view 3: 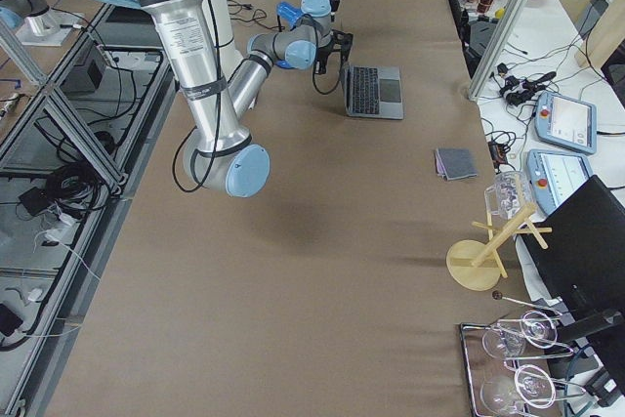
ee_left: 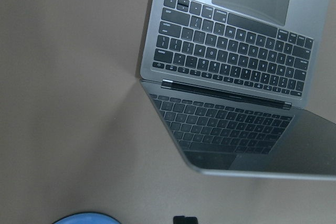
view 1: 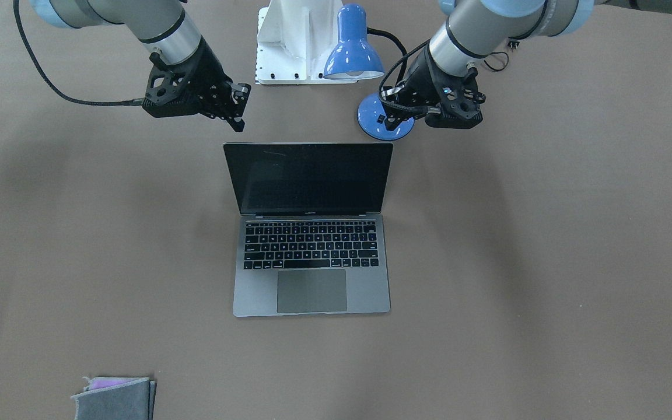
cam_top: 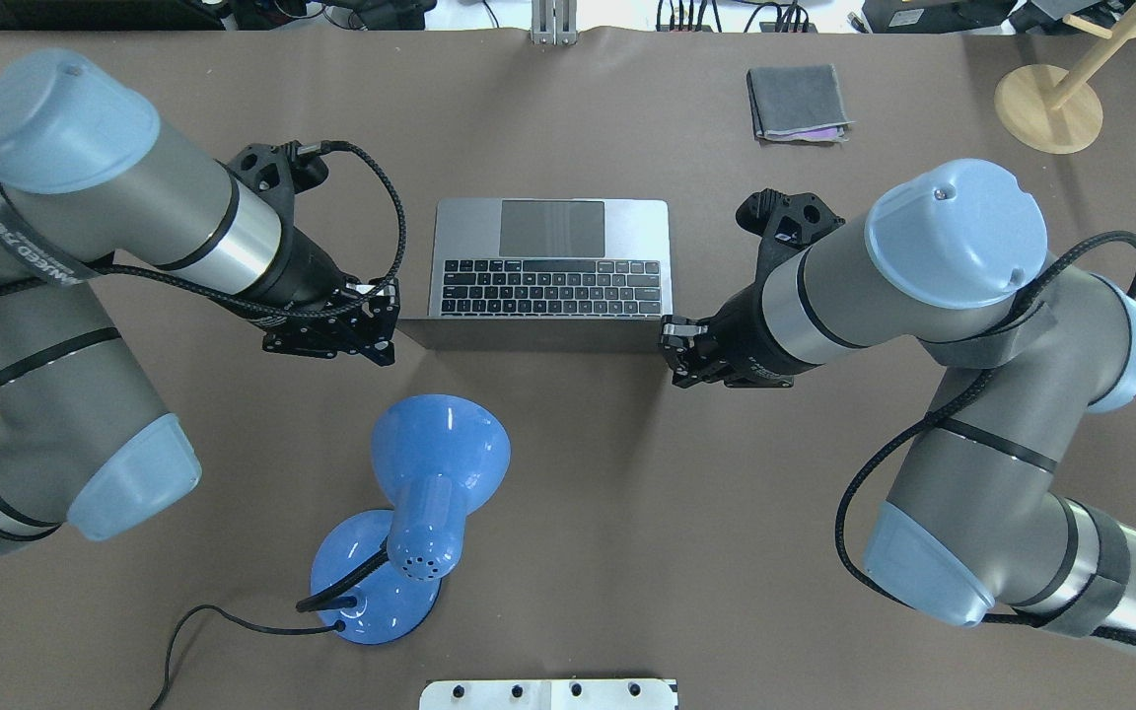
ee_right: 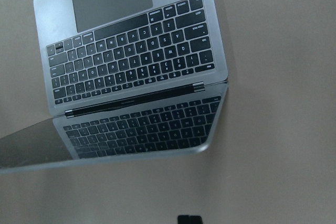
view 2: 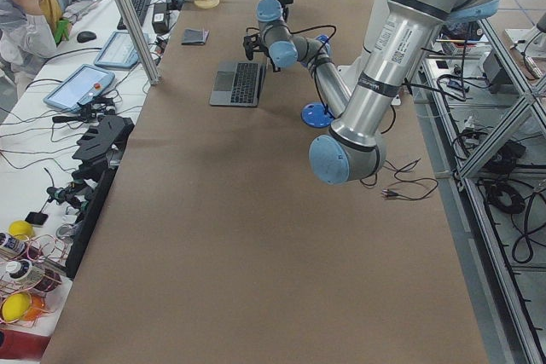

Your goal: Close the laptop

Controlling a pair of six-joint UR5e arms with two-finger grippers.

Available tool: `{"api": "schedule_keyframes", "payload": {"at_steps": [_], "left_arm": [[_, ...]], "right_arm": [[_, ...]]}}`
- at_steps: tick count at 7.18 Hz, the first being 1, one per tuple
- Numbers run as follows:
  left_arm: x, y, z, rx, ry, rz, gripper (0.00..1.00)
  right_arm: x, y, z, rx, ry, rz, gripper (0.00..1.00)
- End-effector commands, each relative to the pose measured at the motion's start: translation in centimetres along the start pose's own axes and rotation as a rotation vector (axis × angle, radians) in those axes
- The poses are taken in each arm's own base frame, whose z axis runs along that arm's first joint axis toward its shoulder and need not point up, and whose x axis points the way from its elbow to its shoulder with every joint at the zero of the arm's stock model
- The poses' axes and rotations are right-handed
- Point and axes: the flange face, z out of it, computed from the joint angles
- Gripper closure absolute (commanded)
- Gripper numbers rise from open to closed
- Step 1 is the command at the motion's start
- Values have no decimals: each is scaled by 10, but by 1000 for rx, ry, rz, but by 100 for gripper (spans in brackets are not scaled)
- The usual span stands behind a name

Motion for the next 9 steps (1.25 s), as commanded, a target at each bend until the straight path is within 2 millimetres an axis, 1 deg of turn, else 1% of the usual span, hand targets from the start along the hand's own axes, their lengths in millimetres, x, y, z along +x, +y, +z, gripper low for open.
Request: {"api": "schedule_keyframes", "payload": {"at_steps": [1,2,3,4,5,6,7,8,9], "left_arm": [[12,-9,16,6,-16,-10,100],[13,-9,16,6,-15,-7,100],[18,-9,14,8,-8,1,100],[21,-15,14,36,-9,8,100],[32,-27,13,94,-12,11,100],[44,-49,17,114,-21,-2,100],[56,-81,21,143,-9,-11,100],[46,-109,34,163,4,-10,100],[33,-135,32,195,23,-13,100]], "right_arm": [[-3,-17,-4,25,0,7,100],[-6,-22,-8,35,-5,10,100],[-9,-37,-9,54,-2,25,100],[-13,-49,-5,64,6,34,100],[-13,-53,-3,67,11,39,100],[-16,-63,-6,81,7,46,100],[-28,-82,0,92,17,57,100],[-32,-104,12,98,43,49,100],[-45,-123,17,102,53,47,100]]}}
